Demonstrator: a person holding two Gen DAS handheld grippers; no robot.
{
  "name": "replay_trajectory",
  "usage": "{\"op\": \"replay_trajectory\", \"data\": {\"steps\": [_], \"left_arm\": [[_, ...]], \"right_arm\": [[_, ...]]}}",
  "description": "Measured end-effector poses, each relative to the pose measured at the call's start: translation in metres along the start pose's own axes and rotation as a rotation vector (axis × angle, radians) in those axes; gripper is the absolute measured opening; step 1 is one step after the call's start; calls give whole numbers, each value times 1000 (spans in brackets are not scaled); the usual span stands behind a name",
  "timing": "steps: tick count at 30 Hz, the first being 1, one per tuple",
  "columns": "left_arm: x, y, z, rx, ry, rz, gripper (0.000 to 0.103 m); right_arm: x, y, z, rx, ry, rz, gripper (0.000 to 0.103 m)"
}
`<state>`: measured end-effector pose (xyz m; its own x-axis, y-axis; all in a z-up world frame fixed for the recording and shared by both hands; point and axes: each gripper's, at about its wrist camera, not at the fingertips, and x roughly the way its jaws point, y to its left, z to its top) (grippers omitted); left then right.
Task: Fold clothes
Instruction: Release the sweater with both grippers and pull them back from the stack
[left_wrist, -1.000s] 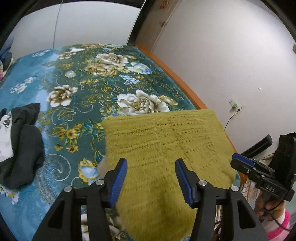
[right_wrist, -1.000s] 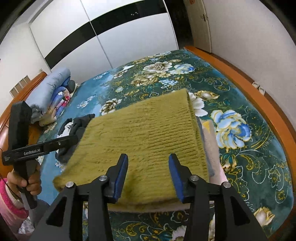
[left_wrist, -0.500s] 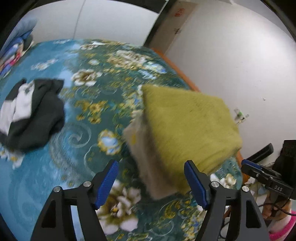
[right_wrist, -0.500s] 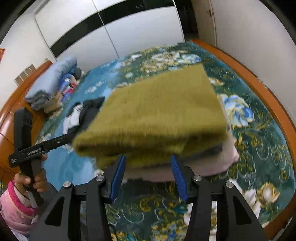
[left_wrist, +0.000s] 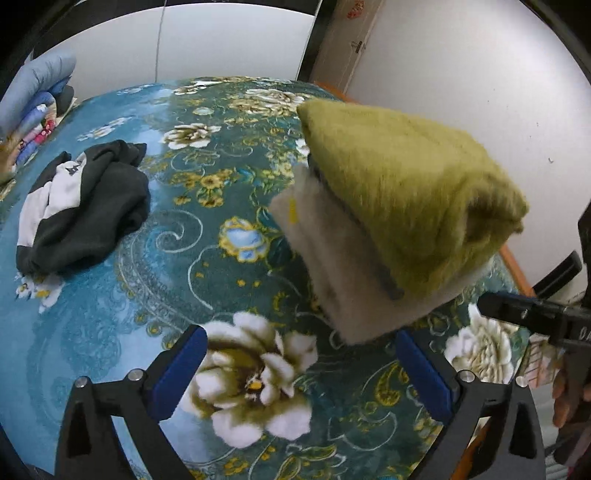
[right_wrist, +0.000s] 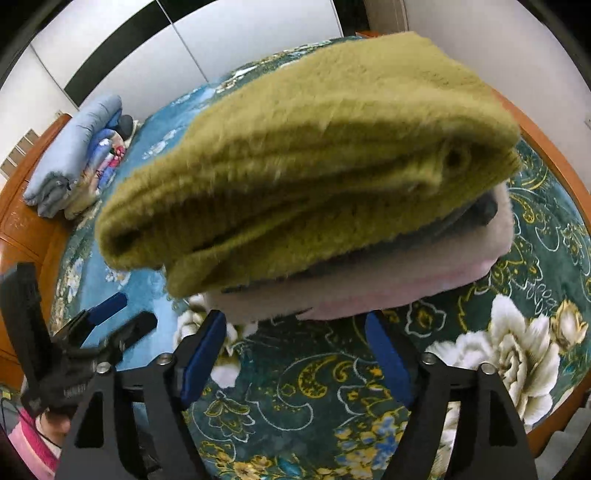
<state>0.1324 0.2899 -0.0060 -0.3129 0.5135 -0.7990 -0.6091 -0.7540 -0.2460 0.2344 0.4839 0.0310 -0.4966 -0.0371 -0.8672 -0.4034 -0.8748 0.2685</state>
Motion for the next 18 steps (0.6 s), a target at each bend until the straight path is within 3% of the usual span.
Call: {"op": "replay_trajectory", "data": {"steps": [6, 9, 18], "left_arm": [[9, 2, -4, 20, 15, 49, 103], [13, 6, -7, 9, 26, -2, 103], [10, 3, -10, 26, -28, -47, 103]], "right_arm": [[7, 2, -5, 55, -27, -63, 90], [6, 3, -7, 65, -62, -114, 98], [6, 18, -12, 21, -124, -257, 98]]}}
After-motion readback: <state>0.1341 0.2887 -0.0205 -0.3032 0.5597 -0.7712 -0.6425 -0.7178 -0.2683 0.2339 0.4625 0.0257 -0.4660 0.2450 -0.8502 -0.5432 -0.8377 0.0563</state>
